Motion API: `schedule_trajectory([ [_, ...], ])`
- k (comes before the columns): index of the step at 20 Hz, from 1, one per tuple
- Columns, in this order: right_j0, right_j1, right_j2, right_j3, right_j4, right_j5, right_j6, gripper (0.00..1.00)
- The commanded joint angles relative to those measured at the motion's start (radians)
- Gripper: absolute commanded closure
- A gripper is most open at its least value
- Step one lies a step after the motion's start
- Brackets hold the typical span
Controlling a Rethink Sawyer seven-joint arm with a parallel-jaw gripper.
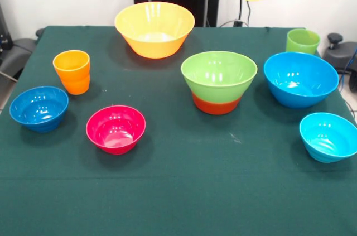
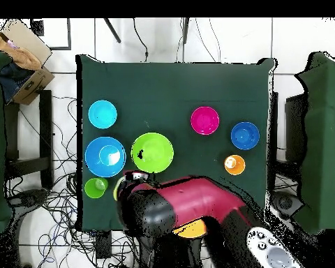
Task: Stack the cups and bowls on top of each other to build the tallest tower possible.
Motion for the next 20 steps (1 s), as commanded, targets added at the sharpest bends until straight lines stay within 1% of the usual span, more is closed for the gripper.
schedule_trajectory([
  [1,0.105,0.050,-0.170,-0.083,-0.073,0.006,0.254,1.00],
  [2,0.101,0.053,-0.179,-0.076,-0.079,-0.006,0.244,1.00],
  [4,0.116,0.080,-0.220,-0.084,-0.108,-0.040,0.240,1.00],
  [6,0.126,0.125,-0.255,-0.105,-0.127,-0.074,0.233,1.00],
  [8,0.107,0.157,-0.248,-0.120,-0.109,-0.067,0.202,1.00],
  [10,0.097,0.169,-0.244,-0.129,-0.103,-0.056,0.180,1.00],
  [15,0.090,0.165,-0.246,-0.146,-0.106,-0.030,0.147,1.00],
  [20,0.072,0.133,-0.228,-0.144,-0.111,-0.005,0.118,1.00],
])
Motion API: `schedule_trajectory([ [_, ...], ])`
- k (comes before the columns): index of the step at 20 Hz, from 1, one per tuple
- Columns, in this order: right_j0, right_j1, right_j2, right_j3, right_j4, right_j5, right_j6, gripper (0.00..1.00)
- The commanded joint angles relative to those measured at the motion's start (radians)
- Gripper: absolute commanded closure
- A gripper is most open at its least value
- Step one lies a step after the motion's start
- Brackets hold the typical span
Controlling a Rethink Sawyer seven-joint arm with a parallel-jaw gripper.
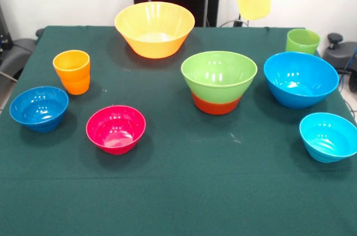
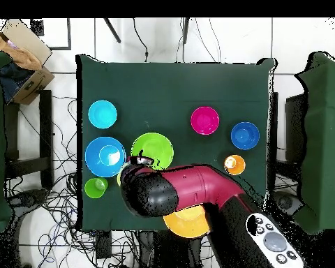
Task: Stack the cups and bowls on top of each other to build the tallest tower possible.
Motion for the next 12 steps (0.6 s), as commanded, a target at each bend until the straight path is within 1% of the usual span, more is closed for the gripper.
schedule_trajectory([
  [1,-0.005,0.038,-0.049,-0.031,-0.080,0.016,0.110,1.00],
  [3,0.006,0.025,-0.046,-0.040,-0.074,0.032,0.109,1.00],
  [4,0.000,0.022,-0.045,-0.040,-0.074,0.039,0.102,1.00],
  [7,0.003,0.016,-0.044,-0.039,-0.077,0.035,0.099,1.00],
  [10,-0.025,0.008,-0.027,-0.032,-0.080,0.032,0.073,1.00],
  [12,-0.033,0.013,-0.029,-0.041,-0.090,0.035,0.062,1.00],
])
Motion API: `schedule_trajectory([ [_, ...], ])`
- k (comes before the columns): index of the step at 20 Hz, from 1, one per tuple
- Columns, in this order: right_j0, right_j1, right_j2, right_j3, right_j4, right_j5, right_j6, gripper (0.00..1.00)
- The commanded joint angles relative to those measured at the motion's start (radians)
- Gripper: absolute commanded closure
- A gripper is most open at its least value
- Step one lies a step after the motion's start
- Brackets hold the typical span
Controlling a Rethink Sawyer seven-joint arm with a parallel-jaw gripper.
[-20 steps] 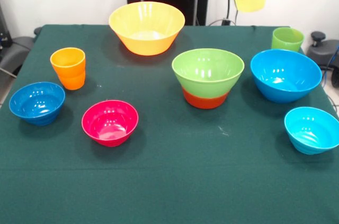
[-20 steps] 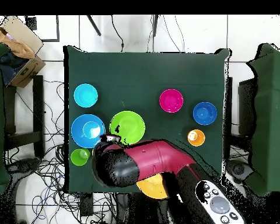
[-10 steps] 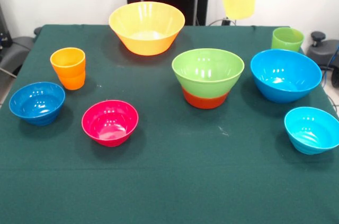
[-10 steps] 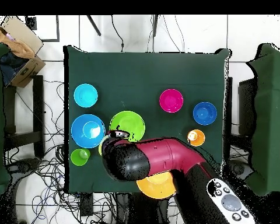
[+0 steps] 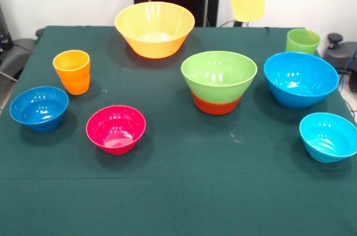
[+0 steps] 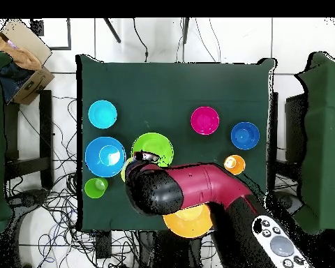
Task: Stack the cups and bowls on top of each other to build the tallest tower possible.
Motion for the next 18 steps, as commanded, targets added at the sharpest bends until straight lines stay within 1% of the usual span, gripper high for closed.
schedule_trajectory([
  [1,-0.020,0.034,-0.023,-0.027,-0.096,0.036,0.060,1.00],
  [3,-0.026,0.041,-0.023,-0.035,-0.102,0.036,0.054,1.00],
  [4,-0.041,0.045,-0.016,-0.035,-0.105,0.037,0.043,1.00],
  [7,-0.055,0.073,-0.017,-0.048,-0.128,0.031,0.032,1.00],
  [10,-0.052,0.119,-0.029,-0.082,-0.161,0.026,0.026,1.00],
  [14,-0.055,0.156,-0.035,-0.096,-0.196,0.009,0.037,1.00],
  [18,-0.051,0.160,-0.032,-0.089,-0.218,-0.004,0.059,1.00],
])
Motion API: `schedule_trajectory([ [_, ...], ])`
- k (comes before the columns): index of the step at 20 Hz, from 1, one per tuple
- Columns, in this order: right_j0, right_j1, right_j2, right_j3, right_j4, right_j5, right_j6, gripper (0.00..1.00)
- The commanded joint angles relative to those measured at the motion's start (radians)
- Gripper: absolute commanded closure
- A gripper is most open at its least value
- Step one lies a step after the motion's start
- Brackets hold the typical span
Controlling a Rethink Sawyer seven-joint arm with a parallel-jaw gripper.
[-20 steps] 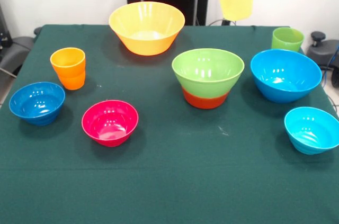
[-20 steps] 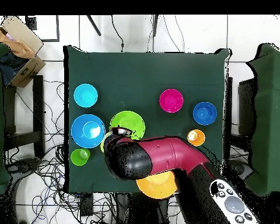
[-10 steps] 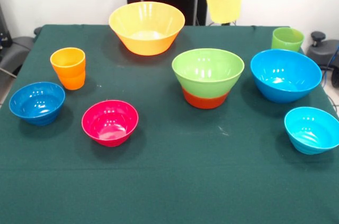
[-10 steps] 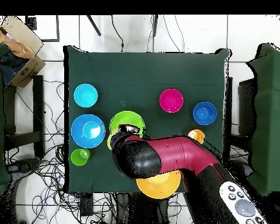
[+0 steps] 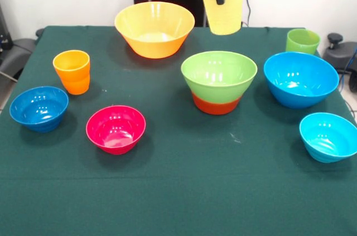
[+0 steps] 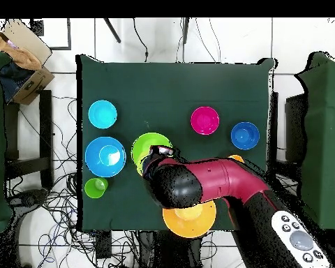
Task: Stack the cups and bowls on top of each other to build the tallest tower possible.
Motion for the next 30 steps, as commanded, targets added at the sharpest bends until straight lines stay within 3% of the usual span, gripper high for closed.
schedule_trajectory([
  [1,0.014,0.096,-0.032,-0.032,-0.114,-0.008,0.063,1.00],
  [5,0.039,0.121,-0.044,-0.047,-0.138,-0.037,0.093,1.00],
  [9,0.046,0.175,-0.065,-0.054,-0.190,-0.127,0.120,1.00],
  [17,0.024,0.268,-0.093,-0.062,-0.290,-0.235,0.115,1.00],
  [30,-0.004,0.285,-0.077,-0.067,-0.354,-0.268,0.110,1.00],
])
